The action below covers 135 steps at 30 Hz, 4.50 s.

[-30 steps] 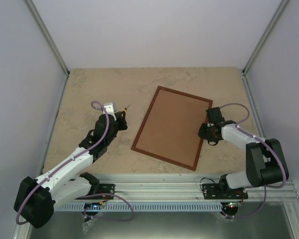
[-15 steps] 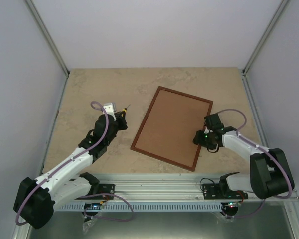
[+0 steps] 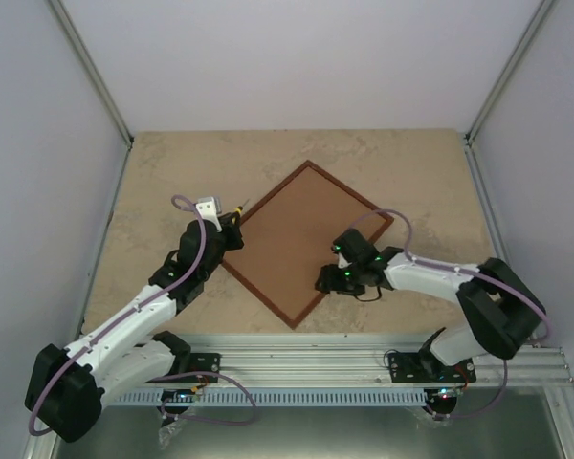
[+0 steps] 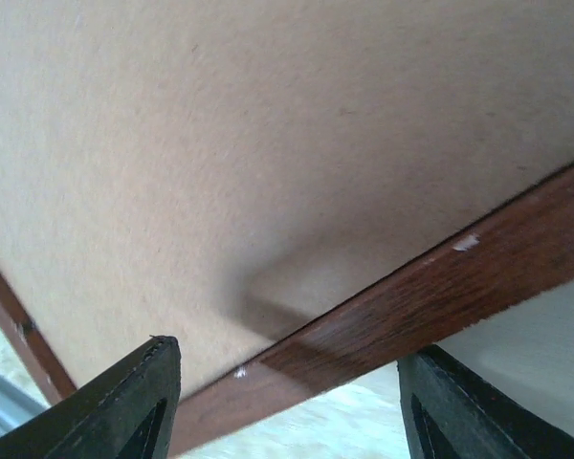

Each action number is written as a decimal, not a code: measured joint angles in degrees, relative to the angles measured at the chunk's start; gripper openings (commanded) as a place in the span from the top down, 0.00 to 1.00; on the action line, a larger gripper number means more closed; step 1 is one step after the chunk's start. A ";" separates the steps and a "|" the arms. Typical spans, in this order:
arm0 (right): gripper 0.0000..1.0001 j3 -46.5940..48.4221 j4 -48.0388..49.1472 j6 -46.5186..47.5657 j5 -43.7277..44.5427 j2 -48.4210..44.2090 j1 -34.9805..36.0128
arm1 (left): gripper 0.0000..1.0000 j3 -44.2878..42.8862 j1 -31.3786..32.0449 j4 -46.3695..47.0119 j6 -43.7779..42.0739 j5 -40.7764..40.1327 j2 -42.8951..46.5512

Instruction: Take the photo out of the frame

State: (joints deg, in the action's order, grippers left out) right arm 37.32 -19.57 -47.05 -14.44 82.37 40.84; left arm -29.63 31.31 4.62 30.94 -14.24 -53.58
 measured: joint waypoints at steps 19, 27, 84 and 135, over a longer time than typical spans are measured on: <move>0.33 26.25 -1.92 4.57 -2.19 22.38 10.43 | 1.00 0.02 0.00 -0.02 0.00 -0.20 0.72; 0.30 29.81 -11.52 15.32 2.49 15.65 0.85 | 1.00 0.02 0.00 0.00 0.00 -0.17 0.72; 0.60 20.68 -2.89 31.43 0.50 18.91 -14.03 | 1.00 2.27 -0.04 13.94 -15.61 22.34 -10.86; 1.00 19.17 4.26 31.21 -0.57 20.33 -12.81 | 1.00 -8.96 3.30 18.95 -42.66 33.05 -39.43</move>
State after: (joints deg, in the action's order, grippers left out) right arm 56.49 -15.31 -15.84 -15.00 102.69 28.03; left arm -38.59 34.61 23.57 -11.73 18.81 -93.01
